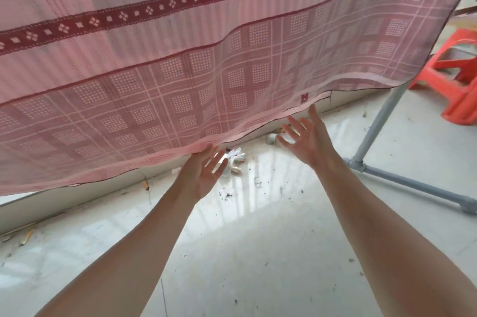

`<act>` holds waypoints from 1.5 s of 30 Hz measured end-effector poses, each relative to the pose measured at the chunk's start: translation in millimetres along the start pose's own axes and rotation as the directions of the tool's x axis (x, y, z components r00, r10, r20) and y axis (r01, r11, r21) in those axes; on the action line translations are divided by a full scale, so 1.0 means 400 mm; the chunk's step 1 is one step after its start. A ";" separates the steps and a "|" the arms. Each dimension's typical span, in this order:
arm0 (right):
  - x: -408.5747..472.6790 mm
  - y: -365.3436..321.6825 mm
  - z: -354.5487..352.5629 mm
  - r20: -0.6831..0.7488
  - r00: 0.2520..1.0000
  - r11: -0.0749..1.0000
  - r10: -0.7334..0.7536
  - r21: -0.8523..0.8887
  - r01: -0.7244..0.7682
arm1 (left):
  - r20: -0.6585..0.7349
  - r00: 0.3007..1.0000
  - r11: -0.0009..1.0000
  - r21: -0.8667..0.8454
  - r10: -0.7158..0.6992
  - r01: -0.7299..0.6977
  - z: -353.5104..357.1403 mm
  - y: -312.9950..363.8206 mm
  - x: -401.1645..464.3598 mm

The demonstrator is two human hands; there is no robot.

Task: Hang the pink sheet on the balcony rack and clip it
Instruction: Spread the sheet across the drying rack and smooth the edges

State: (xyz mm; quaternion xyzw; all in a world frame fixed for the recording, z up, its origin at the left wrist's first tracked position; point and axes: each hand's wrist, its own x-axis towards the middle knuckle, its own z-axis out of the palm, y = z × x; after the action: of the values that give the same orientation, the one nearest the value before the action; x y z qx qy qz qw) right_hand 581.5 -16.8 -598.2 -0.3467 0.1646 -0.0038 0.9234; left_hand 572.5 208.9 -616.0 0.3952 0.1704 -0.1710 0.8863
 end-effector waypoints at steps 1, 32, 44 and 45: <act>0.015 -0.016 0.002 0.003 1.000 1.000 0.014 -0.016 -0.014 | 0.008 1.000 1.000 -0.002 -0.003 0.003 0.025 -0.011 0.009; 0.123 -0.011 -0.077 -0.258 0.966 0.993 -0.010 0.112 0.040 | -0.286 0.921 0.907 0.397 0.265 -0.138 0.118 -0.048 0.101; -0.058 0.161 -0.040 -0.305 0.952 0.740 -0.034 -0.648 -0.181 | -0.043 0.987 0.321 0.947 0.153 -0.009 -0.072 -0.003 -0.020; -0.083 0.193 -0.024 -0.277 0.959 0.621 -0.057 -0.762 -0.183 | 0.019 0.983 0.198 0.979 0.185 -0.056 -0.107 0.008 -0.032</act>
State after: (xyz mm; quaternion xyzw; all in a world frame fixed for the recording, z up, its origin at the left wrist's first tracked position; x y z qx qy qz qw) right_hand 538.7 39.5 -644.4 -0.7027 0.2883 0.0527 0.6483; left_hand 555.3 245.6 -635.3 0.8842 0.0386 -0.1497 0.4407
